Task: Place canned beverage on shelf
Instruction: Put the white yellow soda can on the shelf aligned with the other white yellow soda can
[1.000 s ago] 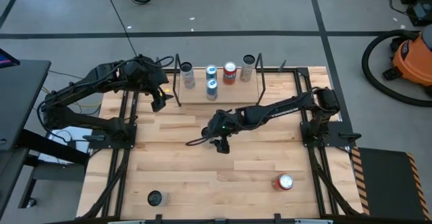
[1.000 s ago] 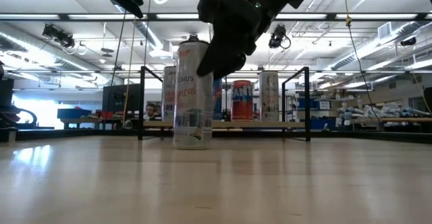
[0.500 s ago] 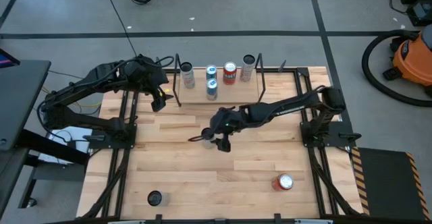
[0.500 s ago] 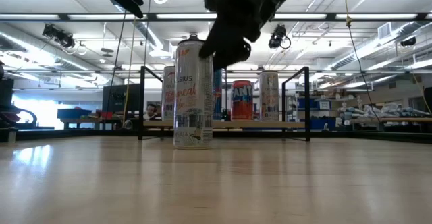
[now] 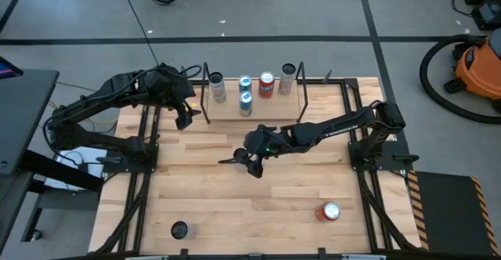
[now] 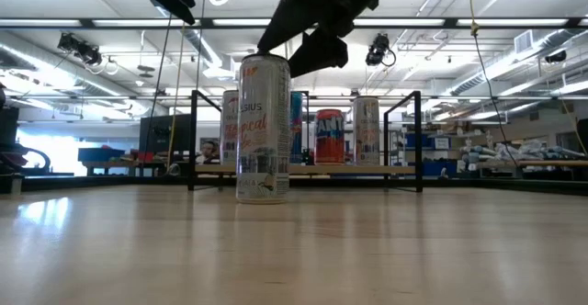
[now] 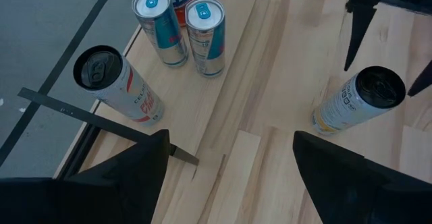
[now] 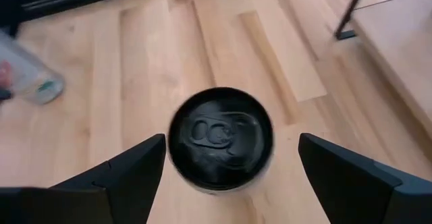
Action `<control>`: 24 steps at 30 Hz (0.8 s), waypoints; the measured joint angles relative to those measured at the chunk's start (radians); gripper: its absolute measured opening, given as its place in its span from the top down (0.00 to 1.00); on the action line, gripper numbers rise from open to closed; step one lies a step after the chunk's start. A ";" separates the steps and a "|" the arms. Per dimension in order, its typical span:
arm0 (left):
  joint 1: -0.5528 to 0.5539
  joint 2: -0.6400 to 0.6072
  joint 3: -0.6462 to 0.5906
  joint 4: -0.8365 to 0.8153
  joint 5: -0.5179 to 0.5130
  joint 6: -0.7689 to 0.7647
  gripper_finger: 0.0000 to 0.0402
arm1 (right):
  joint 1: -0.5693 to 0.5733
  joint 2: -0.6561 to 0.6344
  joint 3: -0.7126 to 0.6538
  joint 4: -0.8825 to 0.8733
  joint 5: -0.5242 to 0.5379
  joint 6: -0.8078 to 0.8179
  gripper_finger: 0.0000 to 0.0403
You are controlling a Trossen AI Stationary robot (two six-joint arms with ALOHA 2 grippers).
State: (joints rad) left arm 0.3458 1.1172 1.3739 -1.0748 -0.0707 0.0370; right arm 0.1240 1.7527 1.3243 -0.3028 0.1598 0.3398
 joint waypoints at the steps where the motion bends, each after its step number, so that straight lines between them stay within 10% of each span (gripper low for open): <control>1: 0.000 0.000 0.000 0.000 0.000 -0.003 0.21 | 0.003 0.001 0.000 -0.001 0.024 0.002 0.14; 24: -0.001 0.000 0.000 -0.001 0.000 -0.019 0.21 | 0.007 0.055 0.000 0.110 0.079 0.034 0.14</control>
State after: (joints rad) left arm 0.3447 1.1172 1.3739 -1.0756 -0.0704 0.0181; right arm 0.1310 1.8078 1.3244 -0.1931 0.2391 0.3737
